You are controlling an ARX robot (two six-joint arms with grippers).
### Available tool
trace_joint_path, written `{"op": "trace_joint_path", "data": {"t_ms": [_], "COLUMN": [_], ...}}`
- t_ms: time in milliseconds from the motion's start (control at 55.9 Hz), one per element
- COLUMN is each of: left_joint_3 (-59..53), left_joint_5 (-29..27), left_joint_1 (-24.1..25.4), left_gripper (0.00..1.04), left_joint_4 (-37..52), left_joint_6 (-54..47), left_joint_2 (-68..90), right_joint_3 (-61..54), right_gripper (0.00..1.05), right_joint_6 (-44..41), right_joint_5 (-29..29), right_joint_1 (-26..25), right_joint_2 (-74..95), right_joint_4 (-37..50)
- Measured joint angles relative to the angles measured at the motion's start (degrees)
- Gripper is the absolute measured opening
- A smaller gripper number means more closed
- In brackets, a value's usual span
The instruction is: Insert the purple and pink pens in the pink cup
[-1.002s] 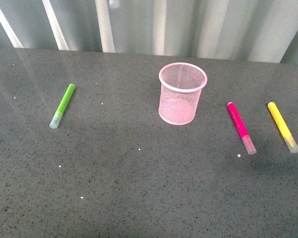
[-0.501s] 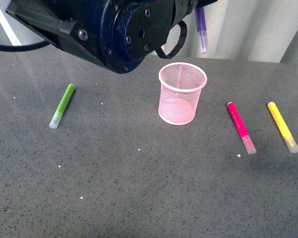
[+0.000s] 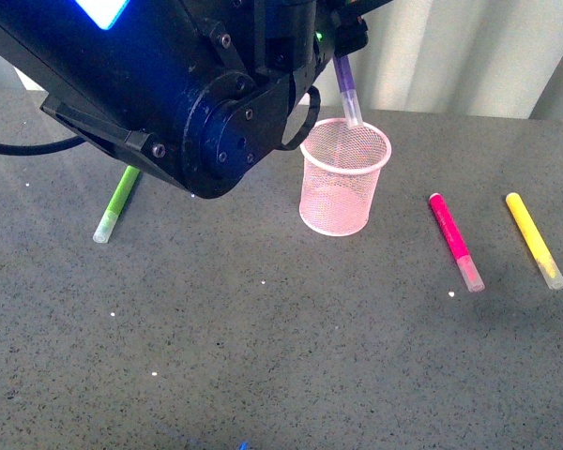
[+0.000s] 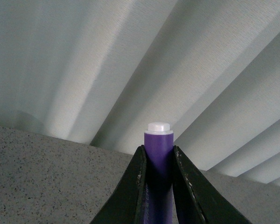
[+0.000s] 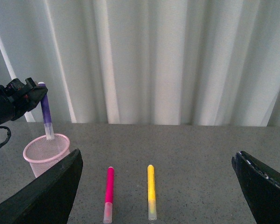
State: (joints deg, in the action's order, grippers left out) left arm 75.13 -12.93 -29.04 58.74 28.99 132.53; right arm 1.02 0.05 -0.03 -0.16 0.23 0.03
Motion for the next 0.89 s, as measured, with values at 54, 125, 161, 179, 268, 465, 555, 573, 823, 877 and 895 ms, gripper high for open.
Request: {"op": "trace_joint_path", "data": {"t_ms": [54, 125, 161, 179, 268, 465, 555, 573, 823, 877, 895], "left_joint_3": [-0.31, -0.66, -0.9, -1.05, -1.66, -1.81, -2.27, -2.34, -6.25, -7.56, -8.41], "left_joint_5": [0.55, 0.92, 0.92, 0.92, 1.01, 1.07, 1.14, 1.11, 3.3, 5.25, 6.95], "left_joint_1": [-0.13, -0.37, -0.55, -0.63, -0.98, -1.03, -1.03, -1.01, -0.37, -0.22, -0.09], "left_gripper": [0.13, 0.13, 0.13, 0.13, 0.13, 0.3, 0.46, 0.48, 0.99, 0.98, 0.97], "left_joint_4": [0.63, 0.96, 1.07, 1.18, 1.51, 1.7, 1.77, 1.79, 1.53, 0.46, -0.7], "left_joint_6": [-0.28, -0.37, -0.37, -0.39, -0.46, -0.55, -0.66, -0.66, -1.57, -2.38, -2.89], "left_joint_2": [0.2, 0.57, 0.72, 0.83, 1.11, 1.22, 1.22, 1.22, -2.29, -4.59, -6.19], "right_joint_3": [0.0, 0.0, 0.0, 0.0, 0.0, 0.0, 0.0, 0.0, 0.0, 0.0, 0.0], "right_gripper": [0.98, 0.98, 0.98, 0.98, 0.98, 0.98, 0.98, 0.98, 0.98, 0.98, 0.98], "right_joint_6": [0.0, 0.0, 0.0, 0.0, 0.0, -0.02, -0.02, 0.0, 0.0, -0.02, 0.0], "right_joint_5": [0.0, 0.0, 0.0, 0.0, 0.0, 0.0, 0.0, 0.0, 0.0, 0.0, 0.0], "right_joint_1": [0.0, 0.0, 0.0, 0.0, 0.0, 0.0, 0.0, 0.0, 0.0, 0.0, 0.0], "right_joint_2": [0.0, 0.0, 0.0, 0.0, 0.0, 0.0, 0.0, 0.0, 0.0, 0.0, 0.0], "right_joint_4": [0.0, 0.0, 0.0, 0.0, 0.0, 0.0, 0.0, 0.0, 0.0, 0.0, 0.0]}}
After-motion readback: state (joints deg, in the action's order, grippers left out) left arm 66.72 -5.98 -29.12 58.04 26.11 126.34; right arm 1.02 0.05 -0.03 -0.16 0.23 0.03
